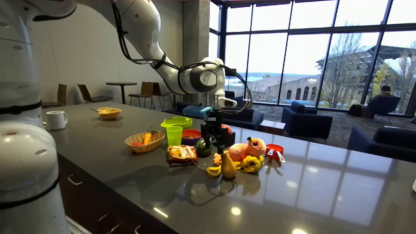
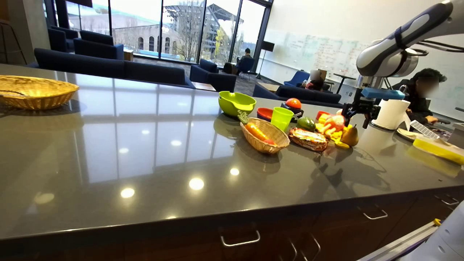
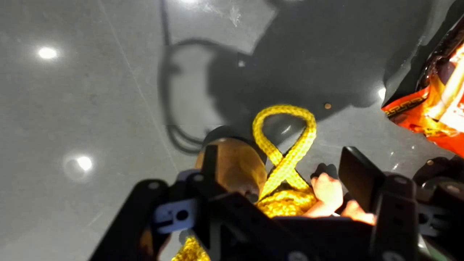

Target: Move the pear to the left, then push them backwards

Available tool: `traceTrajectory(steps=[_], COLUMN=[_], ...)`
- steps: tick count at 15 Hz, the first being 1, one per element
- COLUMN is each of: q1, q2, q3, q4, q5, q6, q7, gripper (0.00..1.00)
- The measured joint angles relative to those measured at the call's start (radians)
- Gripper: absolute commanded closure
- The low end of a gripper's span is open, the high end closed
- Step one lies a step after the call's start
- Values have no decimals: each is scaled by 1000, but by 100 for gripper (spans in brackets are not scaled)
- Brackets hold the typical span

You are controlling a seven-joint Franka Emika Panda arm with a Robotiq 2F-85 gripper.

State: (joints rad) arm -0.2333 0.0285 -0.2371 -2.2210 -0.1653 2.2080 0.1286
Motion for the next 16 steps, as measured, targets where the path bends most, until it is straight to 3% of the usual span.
traceTrajectory(steps=[7, 14, 15, 16], q1=[0, 0, 0, 0], q2=[17, 22, 22, 22], q3=[-12, -22, -22, -22], q4=[12, 19, 20, 22], q5=[-7, -8, -8, -8], q6=[6, 7, 7, 7], q7=[14, 20, 20, 20], gripper=[99, 100, 79, 73])
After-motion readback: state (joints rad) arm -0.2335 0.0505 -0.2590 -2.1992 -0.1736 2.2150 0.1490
